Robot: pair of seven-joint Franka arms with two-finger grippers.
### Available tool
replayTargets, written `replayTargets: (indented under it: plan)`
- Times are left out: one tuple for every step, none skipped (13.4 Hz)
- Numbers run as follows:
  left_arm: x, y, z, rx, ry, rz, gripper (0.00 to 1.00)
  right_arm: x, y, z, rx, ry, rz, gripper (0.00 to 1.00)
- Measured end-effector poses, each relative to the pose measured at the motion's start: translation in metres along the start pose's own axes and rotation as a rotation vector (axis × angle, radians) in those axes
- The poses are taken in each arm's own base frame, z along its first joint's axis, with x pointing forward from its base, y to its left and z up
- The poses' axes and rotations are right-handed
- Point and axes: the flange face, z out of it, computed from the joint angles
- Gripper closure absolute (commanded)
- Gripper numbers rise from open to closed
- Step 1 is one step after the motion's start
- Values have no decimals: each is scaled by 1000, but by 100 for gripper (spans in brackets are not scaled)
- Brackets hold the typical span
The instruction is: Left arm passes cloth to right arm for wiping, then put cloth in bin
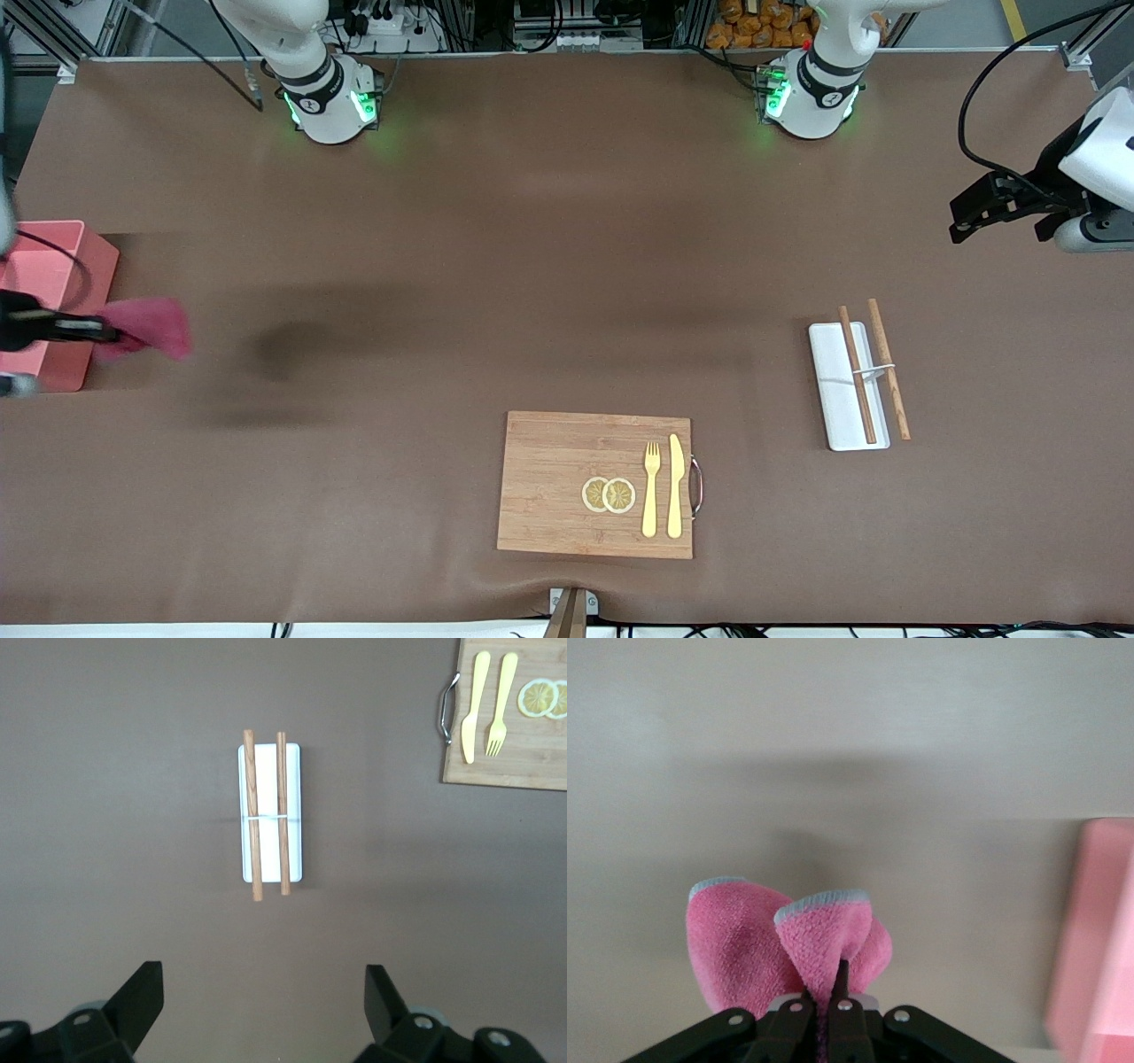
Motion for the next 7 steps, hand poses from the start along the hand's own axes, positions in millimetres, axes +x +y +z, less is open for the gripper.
replayTargets:
  plan:
    - [-2,0,0,-2,-12,-11,0,-16,40,-5,-9,8,-48,100]
    - [-4,1,0,-6,-21,-26,0,-35,79,-7,-12,18,-91,100]
    - [-6,1,-1,-7,-25,-34,0,-52,115,-6,-26,33,-125,100]
    - [-7,1,-2,-7,-25,-36,0,-67,148,-4,-61,44,-166,100]
    - [-8,0,-3,-7,-25,-37,0,-79,177,2,-90,52,-198,100]
    - [-8,-1,-3,-6,-25,-38,0,-90,204,14,-103,62,-216,100]
    - [-8,-2,-2,-6,-26,-40,0,-98,233,32,-111,81,-227,100]
